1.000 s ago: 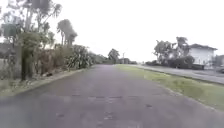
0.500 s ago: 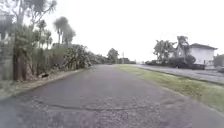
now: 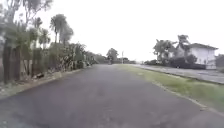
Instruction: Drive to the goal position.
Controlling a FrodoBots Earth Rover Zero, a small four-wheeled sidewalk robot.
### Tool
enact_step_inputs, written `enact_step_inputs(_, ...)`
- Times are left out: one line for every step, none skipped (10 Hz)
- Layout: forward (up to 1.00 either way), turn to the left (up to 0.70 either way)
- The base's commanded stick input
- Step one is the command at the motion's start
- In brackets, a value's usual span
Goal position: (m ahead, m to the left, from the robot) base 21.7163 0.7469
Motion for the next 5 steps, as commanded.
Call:
enact_step_inputs(1.0,0.0)
enact_step_inputs(1.0,0.0)
enact_step_inputs(1.0,0.0)
enact_step_inputs(1.0,0.0)
enact_step_inputs(1.0,0.0)
